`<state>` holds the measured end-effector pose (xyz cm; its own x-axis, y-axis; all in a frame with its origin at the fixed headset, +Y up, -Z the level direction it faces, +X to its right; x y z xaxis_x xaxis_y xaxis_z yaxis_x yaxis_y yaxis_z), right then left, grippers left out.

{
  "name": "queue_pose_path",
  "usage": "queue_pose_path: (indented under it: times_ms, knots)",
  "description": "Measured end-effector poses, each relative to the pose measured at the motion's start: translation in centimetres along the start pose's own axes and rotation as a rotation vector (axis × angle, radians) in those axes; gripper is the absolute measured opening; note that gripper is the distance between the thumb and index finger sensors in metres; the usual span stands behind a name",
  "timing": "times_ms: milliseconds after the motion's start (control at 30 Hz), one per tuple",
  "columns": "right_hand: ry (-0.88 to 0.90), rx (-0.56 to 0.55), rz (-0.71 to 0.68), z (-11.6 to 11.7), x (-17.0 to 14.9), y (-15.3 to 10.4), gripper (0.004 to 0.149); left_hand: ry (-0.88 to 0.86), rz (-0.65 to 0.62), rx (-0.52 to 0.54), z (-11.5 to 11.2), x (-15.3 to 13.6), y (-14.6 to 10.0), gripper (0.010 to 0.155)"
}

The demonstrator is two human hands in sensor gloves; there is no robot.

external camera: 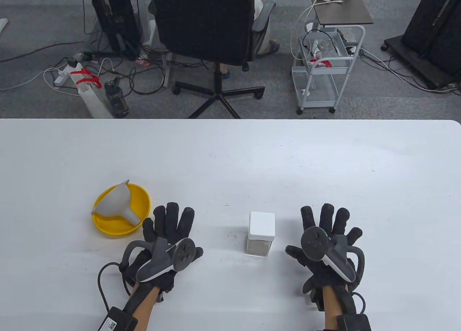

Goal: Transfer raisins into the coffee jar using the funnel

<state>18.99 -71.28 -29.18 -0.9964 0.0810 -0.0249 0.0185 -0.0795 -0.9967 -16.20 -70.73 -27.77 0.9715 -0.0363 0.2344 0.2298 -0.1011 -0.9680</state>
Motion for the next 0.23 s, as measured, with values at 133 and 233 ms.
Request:
queue_pose_path:
  times_ms: [133,233]
  knots:
    - [-0.006,0.003,0.0,0.04,0.03,-0.03,0.107,0.004,0.004,-0.005,-0.05,-0.03,0.01,0.099]
    - [-0.01,0.002,-0.001,0.07,0.08,-0.09,0.107,0.007,0.007,-0.007,-0.04,-0.05,-0.03,0.099]
Point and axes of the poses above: the tracker on the back of each hand, its own x axis roughly to the thumb side, its own y axis roughly from the wrist to the fingertips, z = x × y, the point moved 2 cm from there along y, roughly from the wrist to the fingertips, and after that the axes turned 4 degrees about -y, right-handed, at the moved point
